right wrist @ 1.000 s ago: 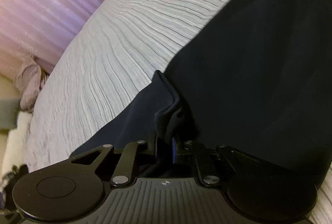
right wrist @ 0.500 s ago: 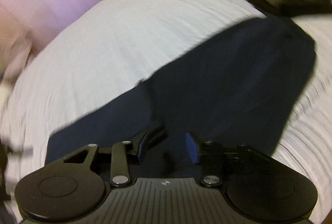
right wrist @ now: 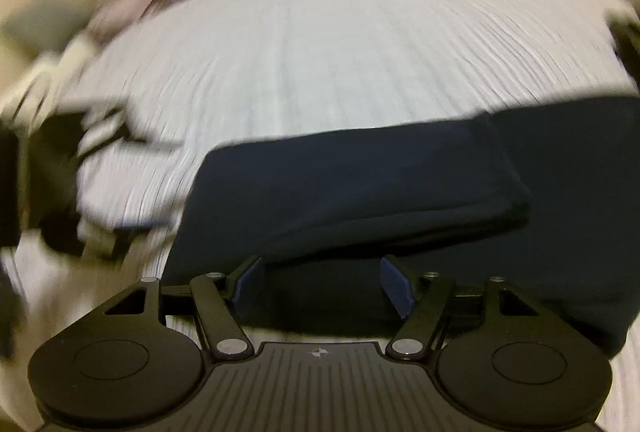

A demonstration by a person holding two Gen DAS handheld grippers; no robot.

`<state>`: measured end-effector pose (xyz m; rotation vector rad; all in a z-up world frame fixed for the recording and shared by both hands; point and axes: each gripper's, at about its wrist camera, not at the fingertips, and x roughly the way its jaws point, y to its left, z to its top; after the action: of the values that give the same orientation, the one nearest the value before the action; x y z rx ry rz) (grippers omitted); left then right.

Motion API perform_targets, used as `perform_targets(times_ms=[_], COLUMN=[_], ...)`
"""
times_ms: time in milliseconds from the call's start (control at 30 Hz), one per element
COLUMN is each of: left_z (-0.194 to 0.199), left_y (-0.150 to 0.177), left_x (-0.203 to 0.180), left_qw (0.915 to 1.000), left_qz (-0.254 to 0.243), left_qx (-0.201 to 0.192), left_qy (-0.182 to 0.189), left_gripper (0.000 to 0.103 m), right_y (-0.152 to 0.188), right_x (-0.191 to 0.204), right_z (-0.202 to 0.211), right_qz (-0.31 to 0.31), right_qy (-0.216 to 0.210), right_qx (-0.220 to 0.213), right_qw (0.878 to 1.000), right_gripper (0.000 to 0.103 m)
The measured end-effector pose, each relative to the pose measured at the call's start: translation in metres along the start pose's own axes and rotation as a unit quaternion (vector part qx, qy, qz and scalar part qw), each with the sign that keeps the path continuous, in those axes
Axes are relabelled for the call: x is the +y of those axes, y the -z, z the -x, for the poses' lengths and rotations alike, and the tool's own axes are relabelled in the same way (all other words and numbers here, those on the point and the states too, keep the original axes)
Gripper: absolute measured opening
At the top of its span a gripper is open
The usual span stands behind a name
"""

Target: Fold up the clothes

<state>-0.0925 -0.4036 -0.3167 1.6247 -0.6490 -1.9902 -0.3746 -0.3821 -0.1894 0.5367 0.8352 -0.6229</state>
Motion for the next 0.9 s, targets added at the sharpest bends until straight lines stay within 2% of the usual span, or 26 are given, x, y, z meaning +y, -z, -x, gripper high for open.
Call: perform_targets(times_ms=[33, 100, 167, 267, 333, 367, 400, 433, 567, 633, 700, 733, 800, 867, 900], left_z=[-0.005, -0.015, -0.024, -0.039, -0.046, -0.049, -0.051, -0.053, -0.048, -0.046, -0.046, -0.047, -0.051, -0.054, -0.055], left_y=[0.004, 0.012, 0.018, 0.023, 0.024, 0.024, 0.024, 0.024, 0.021, 0.02, 0.019, 0.019, 0.02, 0.02, 0.019], left_x=[-0.004, -0.008, -0.008, -0.005, -0.002, 0.0, 0.002, 0.003, 0.014, 0.015, 0.013, 0.011, 0.005, 0.0, 0.0], left_qw=[0.9993, 0.9956, 0.9904, 0.9852, 0.9852, 0.986, 0.9869, 0.9881, 0.9934, 0.9938, 0.9932, 0.9927, 0.9919, 0.9907, 0.9919], left_qz=[-0.034, -0.083, -0.121, -0.15, -0.149, -0.144, -0.138, -0.129, -0.072, -0.062, -0.068, -0.075, -0.088, -0.101, -0.094], left_qx=[-0.012, -0.038, -0.06, -0.08, -0.084, -0.084, -0.084, -0.084, -0.09, -0.093, -0.095, -0.094, -0.091, -0.087, -0.082], left_qy=[-0.007, -0.02, -0.028, -0.021, -0.01, -0.008, -0.005, -0.003, 0.005, 0.004, -0.004, -0.009, -0.017, -0.025, -0.024], left_gripper=[0.066, 0.066, 0.065, 0.061, 0.045, 0.041, 0.03, 0.025, 0.02, 0.02, 0.024, 0.03, 0.035, 0.032, 0.026], right_y=[0.005, 0.014, 0.03, 0.053, 0.064, 0.069, 0.073, 0.077, 0.102, 0.106, 0.104, 0.103, 0.103, 0.102, 0.102], right_x=[0.016, 0.049, 0.079, 0.121, 0.136, 0.141, 0.147, 0.152, 0.166, 0.162, 0.152, 0.145, 0.136, 0.131, 0.13], right_z=[-0.002, -0.005, -0.01, -0.03, -0.049, -0.057, -0.064, -0.069, -0.078, -0.085, -0.093, -0.097, -0.104, -0.11, -0.111], right_qz=[0.034, 0.103, 0.179, 0.297, 0.345, 0.362, 0.376, 0.392, 0.459, 0.475, 0.478, 0.477, 0.488, 0.5, 0.502], right_qy=[0.009, 0.027, 0.048, 0.084, 0.096, 0.099, 0.101, 0.106, 0.137, 0.176, 0.212, 0.218, 0.22, 0.219, 0.216], right_qx=[-0.004, -0.012, -0.027, -0.04, -0.038, -0.037, -0.04, -0.044, -0.054, -0.065, -0.064, -0.061, -0.066, -0.069, -0.068], right_qw=[0.999, 0.994, 0.982, 0.95, 0.933, 0.926, 0.92, 0.913, 0.876, 0.859, 0.85, 0.849, 0.842, 0.835, 0.835], right_gripper=[0.07, 0.088, 0.091, 0.091, 0.091, 0.091, 0.091, 0.091, 0.091, 0.091, 0.091, 0.091, 0.091, 0.091, 0.09])
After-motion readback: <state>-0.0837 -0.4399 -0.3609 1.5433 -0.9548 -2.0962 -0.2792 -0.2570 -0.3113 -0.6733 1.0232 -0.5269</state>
